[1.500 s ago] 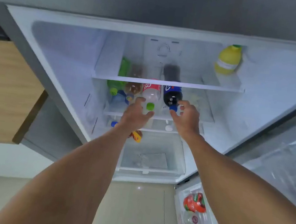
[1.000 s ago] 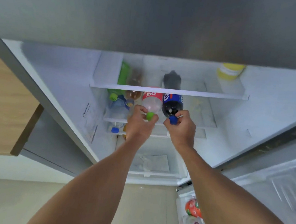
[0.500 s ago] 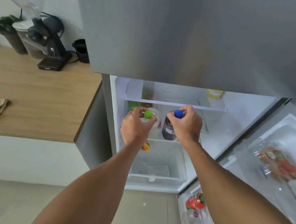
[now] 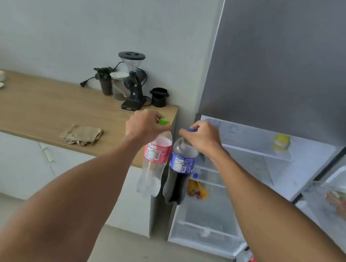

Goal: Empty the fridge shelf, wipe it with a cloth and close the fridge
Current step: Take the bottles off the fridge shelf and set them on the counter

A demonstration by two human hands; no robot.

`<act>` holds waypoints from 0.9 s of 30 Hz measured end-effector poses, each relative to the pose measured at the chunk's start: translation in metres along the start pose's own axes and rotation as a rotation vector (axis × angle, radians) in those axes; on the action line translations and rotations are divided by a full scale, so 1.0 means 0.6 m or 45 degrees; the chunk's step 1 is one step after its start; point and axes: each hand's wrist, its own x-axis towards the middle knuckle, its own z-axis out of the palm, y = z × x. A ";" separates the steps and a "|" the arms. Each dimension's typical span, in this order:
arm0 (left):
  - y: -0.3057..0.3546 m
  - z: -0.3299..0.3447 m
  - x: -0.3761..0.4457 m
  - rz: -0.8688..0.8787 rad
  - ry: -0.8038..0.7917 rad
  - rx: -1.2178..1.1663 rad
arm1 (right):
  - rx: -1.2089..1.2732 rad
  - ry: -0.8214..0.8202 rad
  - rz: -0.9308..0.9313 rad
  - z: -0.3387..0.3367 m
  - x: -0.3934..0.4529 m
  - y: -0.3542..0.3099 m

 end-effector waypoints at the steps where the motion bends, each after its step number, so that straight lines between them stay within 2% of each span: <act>1: -0.018 -0.024 0.007 0.002 0.038 0.014 | 0.009 0.005 -0.031 0.010 0.007 -0.026; 8: -0.169 -0.097 0.100 -0.054 0.192 0.086 | 0.025 0.043 -0.112 0.125 0.110 -0.155; 15: -0.278 -0.071 0.246 -0.024 0.160 0.107 | -0.013 0.012 -0.117 0.232 0.269 -0.189; 22: -0.317 -0.026 0.372 0.052 0.068 0.101 | -0.047 -0.055 -0.098 0.314 0.375 -0.183; 27: -0.312 0.000 0.430 0.118 -0.002 0.110 | 0.006 0.003 -0.053 0.336 0.422 -0.183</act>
